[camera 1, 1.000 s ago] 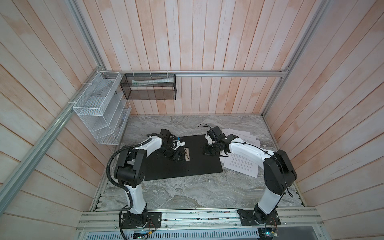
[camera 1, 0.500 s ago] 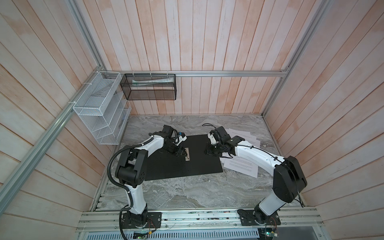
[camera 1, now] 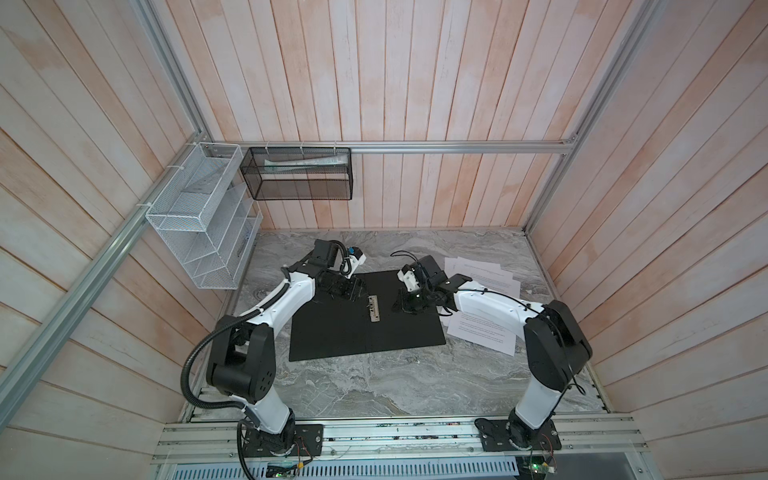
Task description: Put the files into the folder
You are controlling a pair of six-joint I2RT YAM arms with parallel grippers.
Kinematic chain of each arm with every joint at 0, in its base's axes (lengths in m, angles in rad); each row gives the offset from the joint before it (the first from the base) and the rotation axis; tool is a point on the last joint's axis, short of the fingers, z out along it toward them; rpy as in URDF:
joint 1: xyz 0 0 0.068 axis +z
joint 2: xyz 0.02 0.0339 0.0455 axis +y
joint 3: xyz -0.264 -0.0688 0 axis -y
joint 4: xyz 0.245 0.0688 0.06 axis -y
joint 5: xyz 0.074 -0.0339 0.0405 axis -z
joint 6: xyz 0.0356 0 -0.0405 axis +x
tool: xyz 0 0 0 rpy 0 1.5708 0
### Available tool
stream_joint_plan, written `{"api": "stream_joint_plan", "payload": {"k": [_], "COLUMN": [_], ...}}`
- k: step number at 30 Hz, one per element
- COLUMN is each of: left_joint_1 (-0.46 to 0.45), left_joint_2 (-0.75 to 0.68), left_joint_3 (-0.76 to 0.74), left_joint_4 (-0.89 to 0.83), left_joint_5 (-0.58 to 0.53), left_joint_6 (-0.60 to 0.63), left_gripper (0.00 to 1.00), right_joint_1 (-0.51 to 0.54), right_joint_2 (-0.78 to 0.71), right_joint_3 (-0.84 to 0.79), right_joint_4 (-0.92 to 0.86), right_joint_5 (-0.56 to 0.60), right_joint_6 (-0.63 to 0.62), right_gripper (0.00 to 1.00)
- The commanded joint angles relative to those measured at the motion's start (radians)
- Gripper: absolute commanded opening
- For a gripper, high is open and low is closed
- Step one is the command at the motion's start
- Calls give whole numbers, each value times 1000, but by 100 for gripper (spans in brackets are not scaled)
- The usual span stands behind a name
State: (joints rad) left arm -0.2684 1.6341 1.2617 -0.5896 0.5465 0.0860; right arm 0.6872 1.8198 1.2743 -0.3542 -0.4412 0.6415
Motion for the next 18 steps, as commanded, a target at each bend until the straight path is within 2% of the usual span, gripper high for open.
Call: {"api": "stream_joint_plan", "payload": {"k": [1,5,8,12,18], "left_joint_1": [78,155,196,202,202], "left_joint_2": [-19,20,65,103,188], "left_joint_3": [-37,-66,-102,-174,-193], "left_joint_4": [24,-10,-23,10,14], "left_joint_5": [-49,5,102,153,221], "left_joint_6": [-65,-45,-24,-5,4], "left_gripper": [50,44,38,28,24], "right_joint_1": [27,35,37,39,39], "right_joint_2": [84,151,195,242,303], "right_joint_3": [63,102,132,168,222], "right_joint_4": [20,59,77,100,112], "right_joint_5": [-65,-86,-99,-119,-146], "right_joint_6": [-41,-34,-26,-20,-21], "right_gripper": [1,1,1,2,2]}}
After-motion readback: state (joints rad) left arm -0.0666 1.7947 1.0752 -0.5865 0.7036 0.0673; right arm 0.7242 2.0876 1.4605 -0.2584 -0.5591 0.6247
